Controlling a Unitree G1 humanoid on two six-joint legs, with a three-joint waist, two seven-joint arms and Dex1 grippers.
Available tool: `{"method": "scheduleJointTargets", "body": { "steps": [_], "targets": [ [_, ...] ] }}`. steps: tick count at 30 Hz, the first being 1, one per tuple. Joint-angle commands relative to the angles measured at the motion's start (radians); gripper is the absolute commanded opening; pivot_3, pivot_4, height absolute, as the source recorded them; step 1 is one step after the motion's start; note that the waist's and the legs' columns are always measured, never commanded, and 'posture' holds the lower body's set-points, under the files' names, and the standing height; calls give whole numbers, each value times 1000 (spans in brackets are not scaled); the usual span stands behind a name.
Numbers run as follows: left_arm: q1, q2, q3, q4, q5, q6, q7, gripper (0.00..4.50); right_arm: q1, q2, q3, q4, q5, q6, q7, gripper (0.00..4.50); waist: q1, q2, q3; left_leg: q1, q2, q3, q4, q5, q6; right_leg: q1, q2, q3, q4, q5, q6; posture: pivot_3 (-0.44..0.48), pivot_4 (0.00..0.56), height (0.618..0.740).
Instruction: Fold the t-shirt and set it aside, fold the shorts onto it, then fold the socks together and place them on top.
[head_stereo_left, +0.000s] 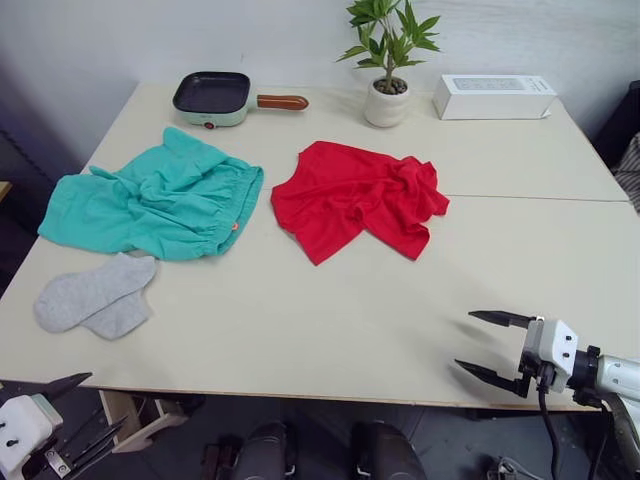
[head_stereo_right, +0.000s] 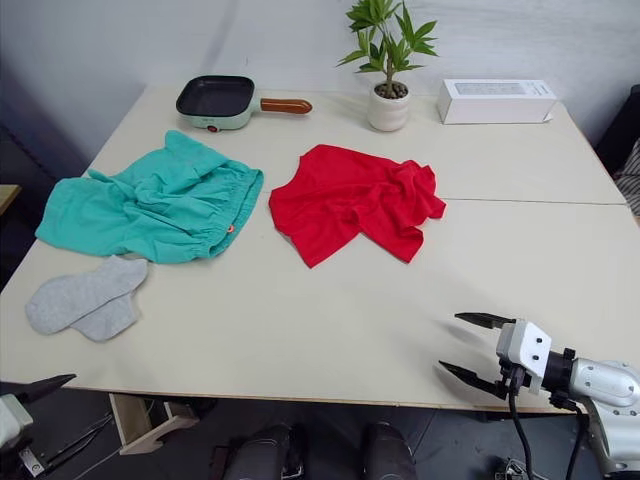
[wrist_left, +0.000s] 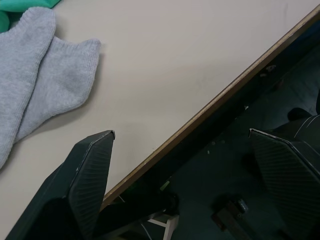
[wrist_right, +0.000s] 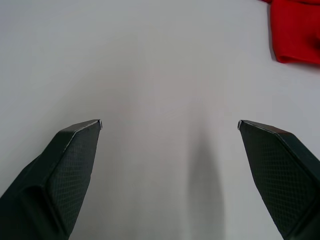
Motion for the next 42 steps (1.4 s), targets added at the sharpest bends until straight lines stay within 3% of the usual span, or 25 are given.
{"method": "scheduleJointTargets", "body": {
  "steps": [1, 5, 9, 11, 13, 15, 19, 22, 24, 29, 34, 42],
  "targets": [
    [9, 5, 9, -7, 0, -6, 7, 4500, -10, 8, -38, -20, 28, 23, -41, 4481, 0, 0, 0, 0, 0, 0, 0, 0, 0, 0, 0, 0, 0, 0, 0, 0, 150, 740],
    [-14, 20, -4, -91, -84, 94, 3, 4500, -18, -2, -41, -25, 33, 33, -44, 4481, 0, 0, 0, 0, 0, 0, 0, 0, 0, 0, 0, 0, 0, 0, 0, 0, 150, 740],
    [-44, 97, -16, -264, -251, 372, 28, 4500, -121, 6, -28, -63, 48, 106, -104, 4481, -2, 0, 0, 0, 0, 0, 2, 0, 0, 1, 0, 1, 3, 0, 0, 0, 150, 740],
    [-118, 147, -39, -349, -364, 547, 110, 4500, -211, 10, 1, -75, 42, 159, -135, 4481, -2, 3, 1, 0, 0, 0, 2, 2, 0, 3, 0, 1, 4, 0, 0, 0, 150, 740],
    [-222, 193, -95, -395, -399, 641, 167, 4500, -295, 7, 48, -86, 21, 243, -155, 4481, -2, 4, 2, 0, 0, 0, 2, 3, -1, 3, 0, 2, 5, 0, 0, 0, 150, 740],
    [-389, 244, -227, -404, -366, 712, 217, 4500, -403, 14, 120, -88, -29, 345, -193, 4481, -1, 4, 2, 1, 0, 0, 2, 5, -4, 3, 0, 2, 9, 0, 0, 0, 150, 740],
    [-708, 252, -495, -343, -245, 801, 302, 4500, -533, 50, 241, -72, -133, 468, -266, 4481, 1, 5, 2, -1, -1, 0, 1, 11, -4, 1, 1, 0, 11, 0, 0, 0, 150, 740],
    [-1008, 162, -739, -208, -93, 820, 347, 4500, -630, 99, 357, -55, -210, 559, -280, 4481, 2, 4, 2, -1, -2, 1, 2, 11, -4, 0, 3, 0, 14, 0, 0, 0, 150, 740],
    [-1146, 86, -843, -108, -20, 827, 366, 4500, -692, 142, 386, -16, -254, 643, -343, 4481, 4, 4, 2, -1, -3, 3, 3, 13, -2, 0, 3, 0, 20, 1, 1, 0, 150, 740],
    [-1356, -18, -986, 139, 91, 779, 295, 4500, -763, 186, 402, 42, -278, 774, -386, 4481, 1, 3, 3, -2, -6, 8, 3, 15, 2, -2, 4, 0, 19, 3, 5, 0, 150, 740],
    [-1511, -122, -1052, 394, 179, 720, 253, 4500, -797, 188, 380, 88, -277, 875, -402, 4481, 3, 2, 3, -2, -6, 8, 5, 15, 3, -2, 4, 0, 20, 3, 5, 0, 150, 740],
    [-1619, -217, -1104, 595, 268, 699, 175, 4500, -814, 132, 364, 172, -280, 922, -365, 4481, 7, 2, 3, -2, -7, 8, 5, 16, 3, -1, 4, 0, 21, 4, 6, 0, 150, 740]
  ]
}}
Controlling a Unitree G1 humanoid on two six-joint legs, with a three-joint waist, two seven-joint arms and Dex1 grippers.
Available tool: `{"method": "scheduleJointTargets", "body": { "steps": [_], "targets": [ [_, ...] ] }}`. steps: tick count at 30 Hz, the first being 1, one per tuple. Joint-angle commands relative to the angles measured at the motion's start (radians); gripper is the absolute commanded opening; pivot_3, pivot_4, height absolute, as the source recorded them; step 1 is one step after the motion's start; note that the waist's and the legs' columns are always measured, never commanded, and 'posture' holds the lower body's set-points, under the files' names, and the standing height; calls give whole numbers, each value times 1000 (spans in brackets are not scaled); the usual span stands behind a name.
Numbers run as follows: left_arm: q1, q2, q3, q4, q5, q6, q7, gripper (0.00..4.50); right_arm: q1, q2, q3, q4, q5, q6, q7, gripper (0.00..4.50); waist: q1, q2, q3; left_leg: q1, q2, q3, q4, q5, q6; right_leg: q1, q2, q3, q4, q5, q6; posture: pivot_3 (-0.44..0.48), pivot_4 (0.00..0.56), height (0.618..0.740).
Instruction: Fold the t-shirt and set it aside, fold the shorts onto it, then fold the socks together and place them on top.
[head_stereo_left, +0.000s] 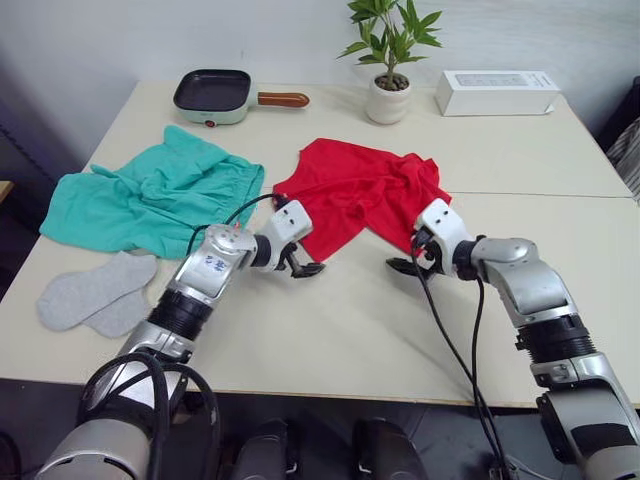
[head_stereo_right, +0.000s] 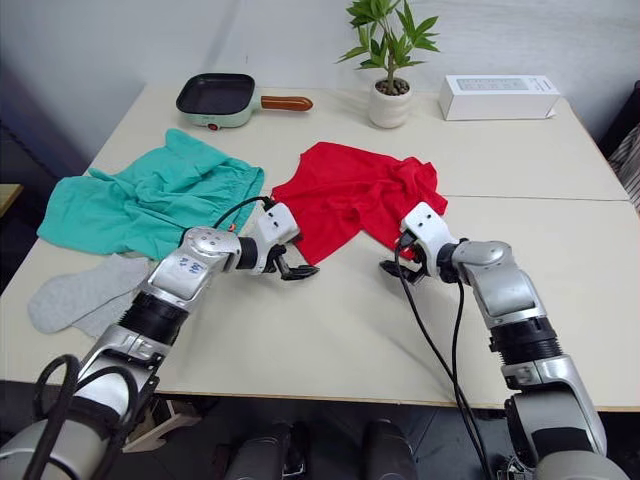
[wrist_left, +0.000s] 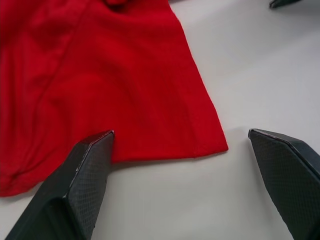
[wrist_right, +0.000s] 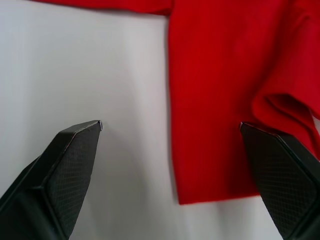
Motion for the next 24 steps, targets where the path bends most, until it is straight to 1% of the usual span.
{"method": "scheduleJointTargets", "body": {
  "steps": [1, 5, 6, 8, 9, 15, 16, 19, 23, 24],
  "targets": [
    [-37, -22, -13, 52, 42, 0, -23, 4500, -4, -43, -11, 38, -12, 10, 27, 4481, 3, 0, 0, 0, 0, 0, 1, 0, 0, 0, 0, 0, 1, 0, 0, 0, 150, 740],
    [-55, -50, -25, 120, 71, 12, -43, 4500, -13, -44, -14, 74, 2, 8, 52, 4481, 17, -1, -1, 0, 0, 0, 2, 0, 0, 0, -1, 0, 1, 0, 0, 0, 150, 740],
    [-58, -63, -23, 152, 75, 9, -45, 4500, -18, -42, -15, 93, 3, 4, 56, 4109, 18, -1, -1, 1, 0, 0, 2, 0, 0, 1, -1, 0, 1, 0, 0, 0, 150, 740],
    [-65, -87, -14, 229, 80, -10, -45, 4119, -36, -32, -26, 146, 5, -4, 50, 3648, 20, -2, -2, 1, 0, 0, 3, 0, 1, 1, -1, 0, 1, 0, 0, 0, 150, 740],
    [-66, -96, -11, 269, 85, -25, -43, 3909, -44, -30, -29, 173, 5, -12, 48, 3279, 20, -4, -2, 1, -1, -1, 4, 0, 1, 2, -2, 0, 0, 0, 0, 0, 150, 740],
    [-71, -115, -16, 444, 141, -112, -62, 2227, -79, -42, -15, 251, 3, -32, 82, 1331, 19, -6, -11, 3, 0, -3, 7, -1, 2, 4, -7, 1, 0, 1, 1, 0, 150, 740],
    [-72, -116, -15, 466, 147, -128, -62, 1871, -84, -43, -15, 258, 2, -35, 85, 901, 19, -5, -12, 3, 0, -3, 7, -1, 1, 5, -7, 1, 0, 1, 1, 0, 150, 740],
    [-71, -119, -9, 502, 152, -162, -68, 1140, -88, -46, -18, 260, 10, -35, 100, 38, 18, -5, -13, 4, 0, -3, 6, -2, 1, 6, -8, 2, 0, 1, 1, 0, 150, 740],
    [-57, -112, 16, 493, 139, -223, -74, 46, -71, -56, -28, 222, 26, -25, 123, 0, 17, -5, -14, 4, 0, -4, 6, -2, 1, 6, -8, 3, -1, 1, 1, 0, 150, 740],
    [-50, -107, 26, 474, 131, -239, -79, 13, -64, -60, -32, 204, 31, -26, 129, 0, 17, -5, -14, 4, 0, -4, 6, -2, 1, 6, -8, 3, -1, 1, 1, 0, 150, 740]
  ]
}}
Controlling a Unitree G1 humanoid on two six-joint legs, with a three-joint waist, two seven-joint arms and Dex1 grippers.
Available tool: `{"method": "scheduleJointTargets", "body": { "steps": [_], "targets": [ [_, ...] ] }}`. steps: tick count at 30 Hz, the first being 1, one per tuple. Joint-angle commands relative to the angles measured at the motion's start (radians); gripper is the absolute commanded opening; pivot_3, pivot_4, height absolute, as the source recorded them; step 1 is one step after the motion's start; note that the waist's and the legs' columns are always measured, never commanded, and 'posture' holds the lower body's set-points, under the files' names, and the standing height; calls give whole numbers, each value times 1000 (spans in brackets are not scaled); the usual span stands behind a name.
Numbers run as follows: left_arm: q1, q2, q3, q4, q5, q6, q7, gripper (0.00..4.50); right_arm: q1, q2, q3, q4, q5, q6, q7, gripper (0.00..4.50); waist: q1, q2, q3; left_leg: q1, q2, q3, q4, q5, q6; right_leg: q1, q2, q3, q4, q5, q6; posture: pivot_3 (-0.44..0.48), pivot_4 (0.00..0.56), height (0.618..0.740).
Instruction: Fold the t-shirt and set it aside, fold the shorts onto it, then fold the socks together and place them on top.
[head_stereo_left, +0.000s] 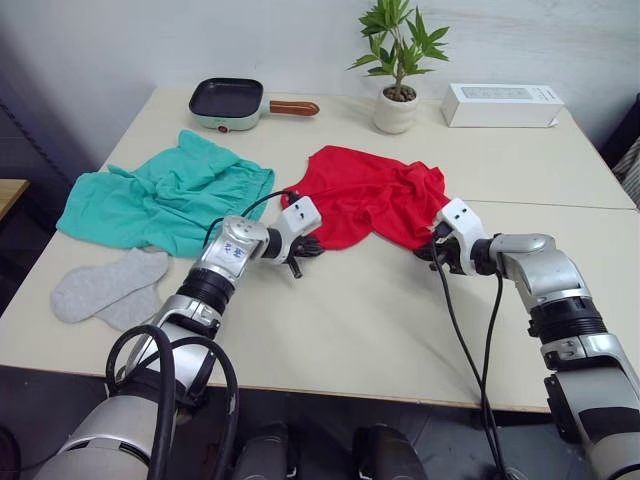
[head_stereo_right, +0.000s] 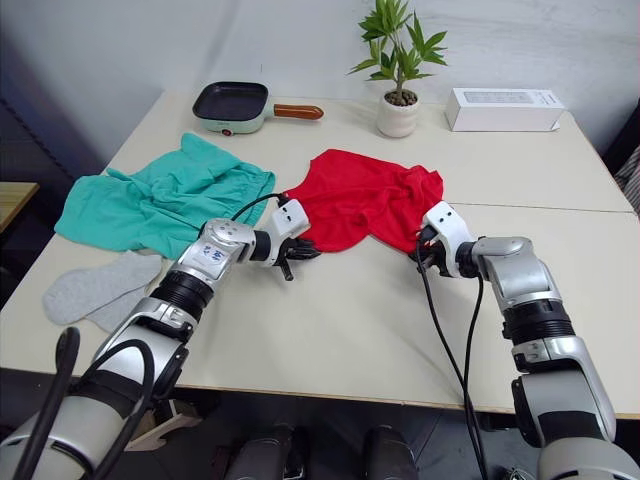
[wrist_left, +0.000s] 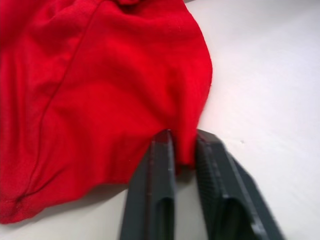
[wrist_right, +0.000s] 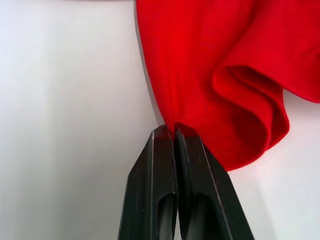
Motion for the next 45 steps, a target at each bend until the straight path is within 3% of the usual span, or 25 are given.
{"method": "scheduleJointTargets", "body": {
  "steps": [1, 3, 8, 13, 16, 24, 27, 30, 33, 37, 41, 45],
  "targets": [
    [86, 16, -14, 19, 36, -10, -39, 13, 32, -38, -36, -59, 17, 2, 32, 0, 0, 0, 0, 0, 0, 0, 0, 0, 0, 0, 0, 0, 0, 0, 0, 0, 150, 740],
    [116, 48, 20, -100, 4, -7, -73, 13, 55, -61, -47, -110, 33, -14, 63, 0, -1, 0, 0, -1, 0, 0, -2, 0, 0, -1, 0, 0, -1, 0, 0, 0, 150, 740],
    [236, 197, 92, -531, -69, 204, -150, 13, 163, -185, -72, -247, 73, -136, 236, 0, -17, 2, 3, -3, 1, 3, -7, 0, -1, -5, 5, -2, 0, 0, 0, 0, 150, 740],
    [425, 387, 228, -956, -265, 352, -295, 13, 299, -370, -96, -299, 81, -209, 389, 0, -23, 1, 10, -4, 1, 3, -7, 0, -1, -5, 4, 0, -2, 0, 0, 0, 150, 740],
    [552, 493, 282, -1066, -323, 355, -360, 13, 379, -462, -113, -343, 113, -193, 489, 0, -23, 2, 10, -2, 1, 3, -6, 0, -1, -2, 3, 2, -8, 0, 0, 0, 150, 740],
    [871, 661, 388, -1257, -445, 419, -434, 13, 630, -683, -126, -500, 170, -50, 643, 0, -22, 4, 11, -2, 4, 0, -9, -3, -4, -3, 1, 2, -10, -1, -2, 0, 150, 740],
    [906, 702, 384, -1280, -477, 461, -439, 13, 655, -719, -114, -515, 188, -29, 676, 0, -20, 5, 12, -3, 3, 0, -9, -5, -7, -4, 1, 2, -10, -1, -3, 0, 150, 740],
    [912, 772, 377, -1267, -480, 408, -521, 13, 635, -729, -128, -497, 204, -33, 689, 0, -22, 6, 13, -3, 4, 0, -9, -6, -9, -4, 1, 2, -11, -2, -3, 0, 150, 740],
    [718, 690, 337, -1105, -441, 324, -467, 13, 455, -670, -119, -354, 172, -92, 635, 0, -20, 15, 17, -2, 3, 1, -8, -6, -10, -4, 0, 2, -10, -2, -3, 0, 150, 740],
    [285, 471, 324, -760, -391, 245, -309, 13, 43, -536, -113, -60, 123, -188, 553, 0, -13, 14, 23, -3, 1, 3, -5, -1, -6, -4, 0, -1, -7, 0, -1, 0, 150, 740],
    [-188, 319, 336, -254, -186, -119, 30, 13, -435, -410, -148, 350, 7, -456, 227, 0, -7, 7, 30, -8, -1, 6, -3, 5, -1, -13, 6, -5, 0, 3, 1, 0, 150, 740],
    [-593, 310, 415, 152, -106, -519, 378, 13, -748, -369, -180, 610, -91, -749, -177, 0, -12, 3, 32, -23, -2, 8, -5, 4, -2, -31, 4, -10, 6, 3, 2, 0, 150, 740]
  ]
}}
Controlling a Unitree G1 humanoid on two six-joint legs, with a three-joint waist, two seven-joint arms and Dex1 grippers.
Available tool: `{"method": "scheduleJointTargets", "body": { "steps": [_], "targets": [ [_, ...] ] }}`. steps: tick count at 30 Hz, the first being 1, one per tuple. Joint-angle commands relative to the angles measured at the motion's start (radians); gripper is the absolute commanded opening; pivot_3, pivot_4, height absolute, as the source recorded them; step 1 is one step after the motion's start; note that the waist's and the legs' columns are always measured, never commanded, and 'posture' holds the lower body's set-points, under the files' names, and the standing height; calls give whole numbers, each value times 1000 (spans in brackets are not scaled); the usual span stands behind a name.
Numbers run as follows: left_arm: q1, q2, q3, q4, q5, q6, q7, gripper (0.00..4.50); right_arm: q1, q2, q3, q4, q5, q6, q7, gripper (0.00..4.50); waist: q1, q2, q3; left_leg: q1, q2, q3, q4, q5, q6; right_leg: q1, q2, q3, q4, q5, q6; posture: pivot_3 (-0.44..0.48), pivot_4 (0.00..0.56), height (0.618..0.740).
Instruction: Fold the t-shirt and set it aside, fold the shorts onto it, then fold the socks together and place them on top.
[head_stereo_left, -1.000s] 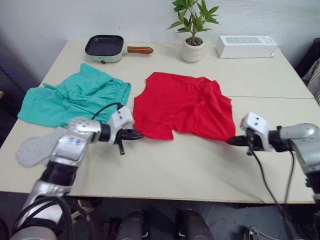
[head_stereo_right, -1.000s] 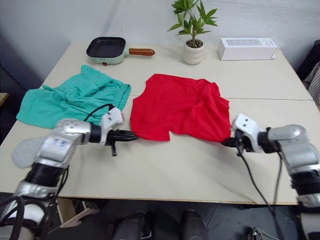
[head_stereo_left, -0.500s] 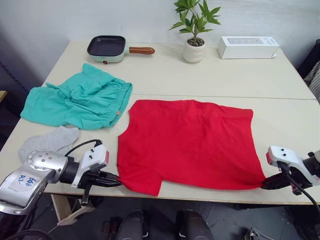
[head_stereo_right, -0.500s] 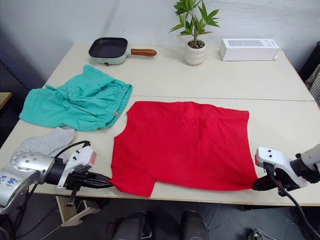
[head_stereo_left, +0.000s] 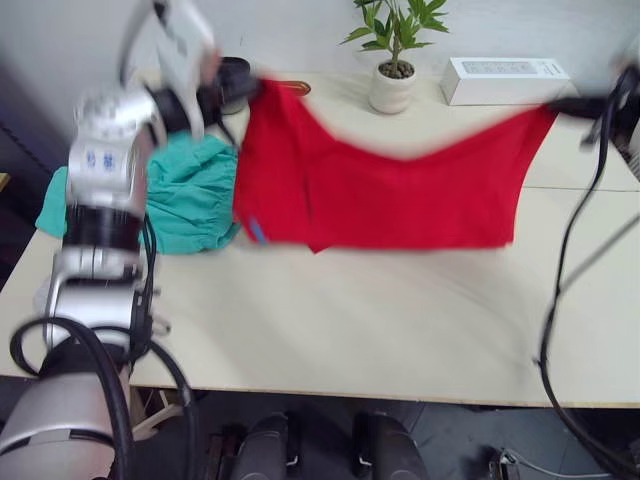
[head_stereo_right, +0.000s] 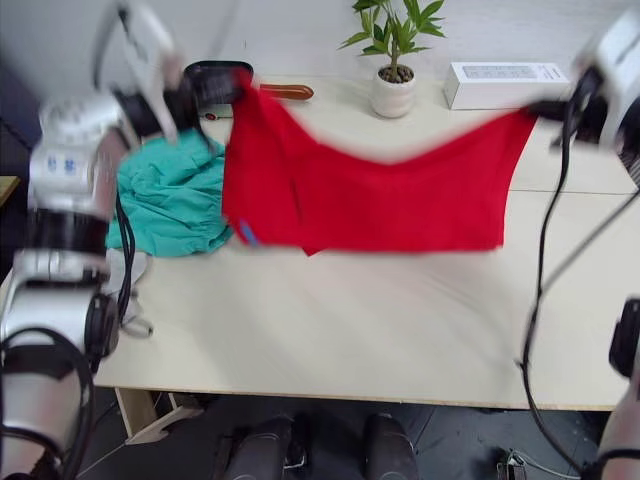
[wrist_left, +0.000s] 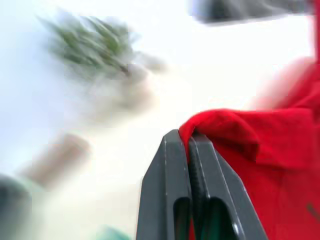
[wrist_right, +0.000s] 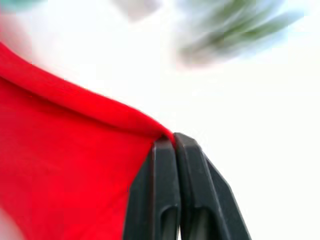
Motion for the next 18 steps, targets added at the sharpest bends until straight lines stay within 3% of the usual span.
{"method": "scheduleJointTargets", "body": {
  "steps": [1, 4, 8, 12, 14, 18],
  "targets": [
    [-235, 45, 93, 229, 52, -304, 225, 13, -168, -12, -63, 167, -70, -212, -298, 0, -5, 0, 0, -2, 0, 0, -1, -2, 0, -3, -1, -4, 0, 0, 0, 0, 150, 740],
    [-362, 55, 130, 314, 29, -429, 190, 13, -244, -35, -45, 226, -133, -319, -388, 0, -12, 0, 0, -13, -2, 0, -3, -6, 3, -15, -6, -21, 3, 0, 0, 0, 150, 740],
    [-322, 51, 83, 303, 45, -524, -28, 13, -191, -77, -17, 256, -190, -382, -343, 0, -12, 0, 0, -13, -7, 2, -4, -11, 9, -14, -15, -44, 10, 0, 0, 0, 150, 740],
    [-76, 60, -13, 137, 70, -520, -260, 13, -11, -114, -4, 235, -208, -449, -232, 0, -8, 0, 0, -13, -11, 2, 1, -11, 12, -5, -17, -44, 9, 0, 1, 0, 150, 740],
    [104, 85, -67, -56, 76, -454, -342, 13, 112, -134, -4, 212, -202, -481, -169, 0, -9, 0, 1, -14, -12, 2, 5, -9, 16, 1, -18, -43, 2, 0, 1, 0, 150, 740],
    [465, 164, -129, -571, 20, -44, -437, 13, 401, -157, -22, 114, -135, -491, 48, 0, -14, 1, 2, -15, -11, -3, 15, -6, 20, 6, -18, -40, -1, 3, 8, 0, 150, 740]
  ]
}}
